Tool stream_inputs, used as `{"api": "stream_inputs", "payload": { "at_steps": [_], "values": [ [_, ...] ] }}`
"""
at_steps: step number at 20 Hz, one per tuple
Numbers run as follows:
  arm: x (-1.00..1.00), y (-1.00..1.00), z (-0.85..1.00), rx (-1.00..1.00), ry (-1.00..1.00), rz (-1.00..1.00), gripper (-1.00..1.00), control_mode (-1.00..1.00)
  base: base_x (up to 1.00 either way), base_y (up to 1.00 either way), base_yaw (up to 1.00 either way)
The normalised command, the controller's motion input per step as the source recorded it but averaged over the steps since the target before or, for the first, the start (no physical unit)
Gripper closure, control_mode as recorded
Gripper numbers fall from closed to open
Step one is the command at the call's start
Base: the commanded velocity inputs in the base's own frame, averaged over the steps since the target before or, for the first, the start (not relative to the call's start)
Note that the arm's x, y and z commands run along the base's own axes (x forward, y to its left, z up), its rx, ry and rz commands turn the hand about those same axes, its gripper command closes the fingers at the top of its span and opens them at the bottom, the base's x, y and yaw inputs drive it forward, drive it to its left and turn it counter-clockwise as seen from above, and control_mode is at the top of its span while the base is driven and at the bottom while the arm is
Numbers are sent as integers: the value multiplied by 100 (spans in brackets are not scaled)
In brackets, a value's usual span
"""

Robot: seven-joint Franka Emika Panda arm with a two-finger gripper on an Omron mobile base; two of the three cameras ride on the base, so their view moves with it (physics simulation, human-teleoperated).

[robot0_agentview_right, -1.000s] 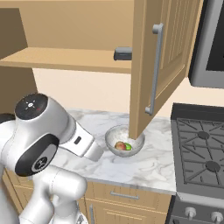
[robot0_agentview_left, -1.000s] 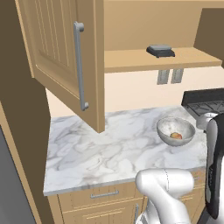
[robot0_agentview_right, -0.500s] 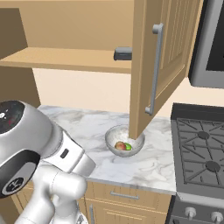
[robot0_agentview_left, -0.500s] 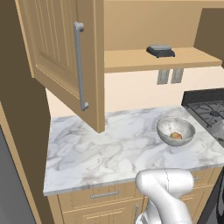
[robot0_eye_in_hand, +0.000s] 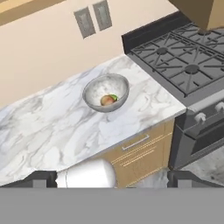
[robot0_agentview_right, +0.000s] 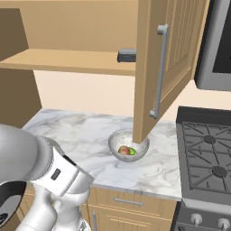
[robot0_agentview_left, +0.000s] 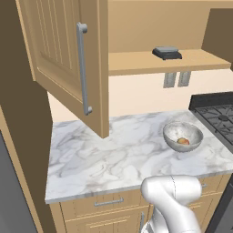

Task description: Open the cabinet. Pick the kiwi and peach from the cabinet and place them into the bowl. Then close the cabinet.

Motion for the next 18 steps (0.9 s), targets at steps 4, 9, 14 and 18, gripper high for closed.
{"api": "stream_inputs", "payload": {
  "at_steps": [4,9,14,18],
  "values": [
    [-22,-2,33,9,-8,0,-100,-100,0,0,0],
    [-25,-7,37,13,-1,0,-100,-100,0,0,0],
    [-32,-9,26,15,0,0,-100,-100,0,0,0],
    [-41,-11,6,13,0,0,-100,-100,0,0,0]
  ]
}}
